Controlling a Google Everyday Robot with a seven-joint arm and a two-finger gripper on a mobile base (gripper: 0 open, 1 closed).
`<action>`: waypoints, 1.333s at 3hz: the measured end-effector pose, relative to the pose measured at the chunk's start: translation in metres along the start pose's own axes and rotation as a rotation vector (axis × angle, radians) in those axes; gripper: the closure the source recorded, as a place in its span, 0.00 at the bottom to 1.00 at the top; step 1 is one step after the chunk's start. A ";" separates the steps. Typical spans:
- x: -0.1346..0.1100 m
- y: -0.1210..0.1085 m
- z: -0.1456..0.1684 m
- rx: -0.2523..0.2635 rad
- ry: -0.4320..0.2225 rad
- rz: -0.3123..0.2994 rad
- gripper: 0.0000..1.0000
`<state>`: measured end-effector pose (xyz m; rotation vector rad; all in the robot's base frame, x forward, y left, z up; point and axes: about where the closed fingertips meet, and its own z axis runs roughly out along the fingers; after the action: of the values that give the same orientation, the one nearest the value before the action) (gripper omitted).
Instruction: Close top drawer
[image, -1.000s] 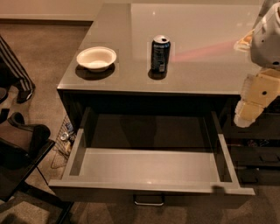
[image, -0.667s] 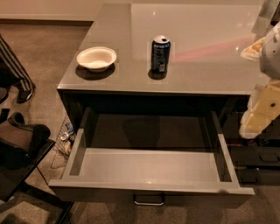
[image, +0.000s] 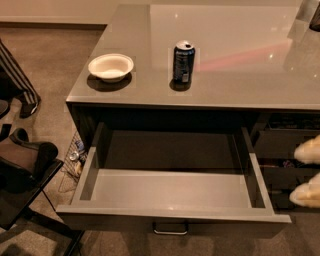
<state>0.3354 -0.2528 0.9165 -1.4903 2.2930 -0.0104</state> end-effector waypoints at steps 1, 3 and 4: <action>0.053 0.043 0.013 0.052 -0.041 0.087 0.63; 0.115 0.110 0.075 -0.008 -0.064 0.189 1.00; 0.115 0.110 0.075 -0.008 -0.064 0.189 1.00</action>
Offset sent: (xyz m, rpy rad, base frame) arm -0.1608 -0.0596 -0.2109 0.2014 0.0403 -0.2559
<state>0.2245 -0.2902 0.7853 -1.2532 2.3748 0.0979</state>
